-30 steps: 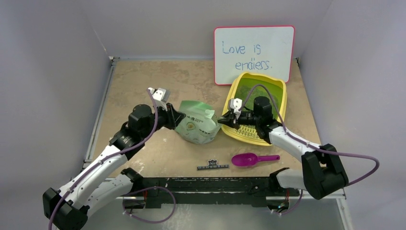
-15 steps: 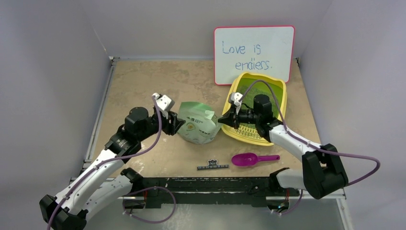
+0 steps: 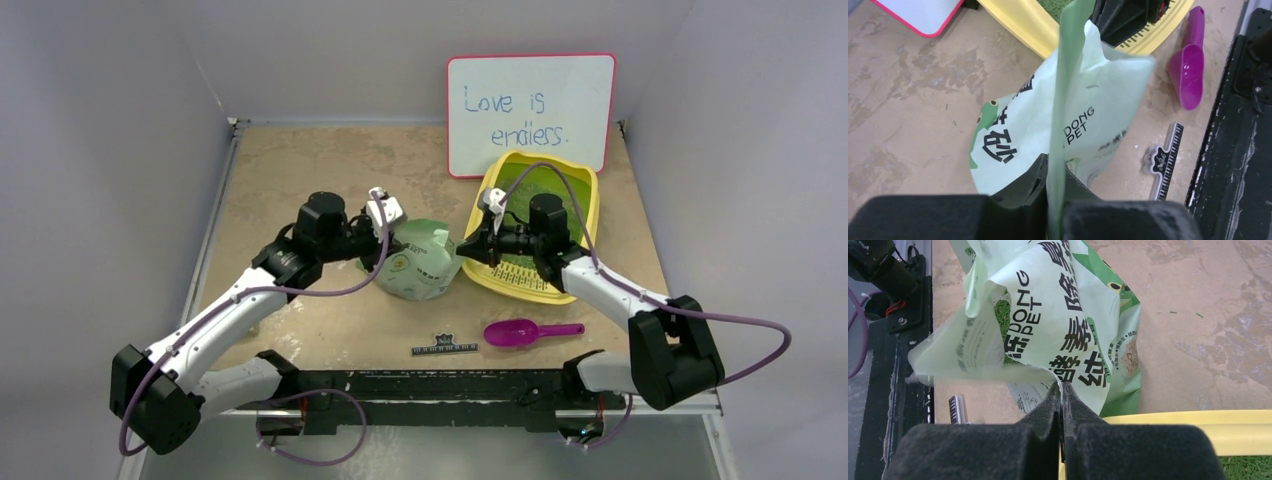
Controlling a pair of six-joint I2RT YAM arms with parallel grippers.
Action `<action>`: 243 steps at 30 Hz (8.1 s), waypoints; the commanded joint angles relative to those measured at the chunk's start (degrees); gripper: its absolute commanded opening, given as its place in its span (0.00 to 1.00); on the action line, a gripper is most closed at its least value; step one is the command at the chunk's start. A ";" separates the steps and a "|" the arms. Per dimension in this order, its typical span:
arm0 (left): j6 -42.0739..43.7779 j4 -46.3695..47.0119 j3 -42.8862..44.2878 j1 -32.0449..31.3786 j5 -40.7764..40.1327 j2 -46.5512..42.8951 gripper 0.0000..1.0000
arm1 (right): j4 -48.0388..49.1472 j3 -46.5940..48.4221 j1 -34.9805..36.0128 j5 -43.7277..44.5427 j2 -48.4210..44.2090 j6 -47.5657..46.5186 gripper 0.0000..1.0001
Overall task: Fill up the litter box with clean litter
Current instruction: Close the cat litter bag at the center of the board.
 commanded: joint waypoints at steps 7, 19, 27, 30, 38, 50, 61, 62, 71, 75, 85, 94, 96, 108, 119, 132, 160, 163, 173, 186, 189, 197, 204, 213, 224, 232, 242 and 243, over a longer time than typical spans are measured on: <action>-11.49 12.43 -2.23 5.69 -11.83 -9.27 0.00 | 6.87 -2.30 -6.93 -8.31 -3.83 6.83 0.00; -21.52 10.75 -0.94 14.57 -6.40 -6.71 0.00 | -14.19 6.91 -7.26 -19.96 0.48 -3.79 0.00; -21.79 8.34 1.58 15.41 -2.26 -2.50 0.00 | -20.55 14.13 -5.74 -14.82 6.14 -1.79 0.49; -21.57 6.68 2.80 15.56 -2.64 -1.80 0.00 | -16.24 14.74 -3.79 -11.81 6.04 1.17 0.57; -22.80 7.00 3.19 16.31 -2.75 -0.45 0.00 | 5.76 9.74 -0.70 -7.83 7.01 6.86 0.99; -23.89 8.43 3.65 17.30 -2.20 1.38 0.00 | 6.58 14.12 4.23 -10.21 14.41 5.75 0.53; -24.85 7.74 3.23 20.85 0.35 1.77 0.00 | 5.14 15.10 0.70 -13.76 16.09 27.33 0.00; -25.53 8.13 3.04 21.69 0.75 1.95 0.00 | 5.02 15.00 0.03 -14.33 16.17 29.57 0.00; -36.44 26.96 -5.81 24.91 8.91 -2.36 0.42 | -0.04 16.86 -2.79 -13.83 15.81 39.65 0.00; -37.41 31.42 -8.95 24.90 10.23 -1.64 0.44 | -3.18 18.71 -2.75 -12.99 17.46 39.35 0.00; -46.04 46.13 -11.78 24.81 18.81 4.19 0.45 | -5.57 21.18 -2.93 -11.21 18.83 39.38 0.00; -48.10 46.91 -8.24 21.59 18.51 13.37 0.00 | -6.10 20.43 -3.03 -11.38 15.61 38.88 0.05; -47.94 45.57 -8.06 21.62 17.00 14.10 0.00 | -6.40 20.42 -3.67 -10.64 14.04 38.13 0.18; -48.97 42.03 -10.98 27.09 10.06 8.39 0.00 | -7.97 12.50 -8.34 -7.14 2.75 22.60 0.72; -47.92 39.18 -11.04 27.10 9.82 8.79 0.00 | -8.87 10.53 -6.75 -7.96 4.12 25.87 0.34; -40.79 27.91 -7.97 29.75 9.19 8.14 0.00 | -8.72 10.35 -13.10 -13.54 6.48 40.84 0.00; -43.79 29.85 -5.65 30.00 12.87 11.69 0.00 | 17.26 6.15 -3.87 -14.20 8.76 30.74 0.00; -43.01 28.98 -5.46 29.98 13.20 11.79 0.00 | 31.49 4.67 -8.44 -18.88 10.92 49.74 0.00; -38.85 22.95 -3.62 30.00 12.36 12.88 0.00 | -22.95 18.83 -11.02 -18.43 10.96 29.66 0.00; -26.88 2.72 2.61 29.90 1.63 15.89 0.00 | -33.18 22.80 -11.62 -13.86 11.62 21.29 0.00; -24.45 -1.35 4.13 29.91 3.44 16.94 0.00 | -36.34 24.72 -11.54 -2.66 7.90 18.34 0.00; -21.63 -6.92 8.05 29.86 7.50 17.58 0.00 | -25.48 19.64 -4.91 13.08 -10.98 0.09 0.68; -23.67 -4.65 8.45 29.91 11.79 16.02 0.00 | -20.25 13.79 10.63 8.22 -15.63 -28.85 0.77; -23.45 -5.42 8.65 29.79 14.46 15.20 0.00 | -28.71 21.15 21.51 25.95 -2.74 -42.67 0.81; -21.15 -9.03 10.07 29.78 14.81 15.30 0.00 | -23.00 19.79 21.90 32.97 -0.51 -44.40 0.84; -20.29 -10.30 10.59 29.87 15.07 15.36 0.00 | -28.96 23.14 21.91 30.72 4.29 -42.63 0.59; -21.34 -9.47 11.55 29.89 15.05 15.76 0.03 | -35.86 23.89 21.83 27.65 5.79 -39.89 0.04; -21.49 -8.66 11.51 29.91 15.77 15.48 0.10 | -36.27 24.29 21.88 27.71 6.12 -38.90 0.00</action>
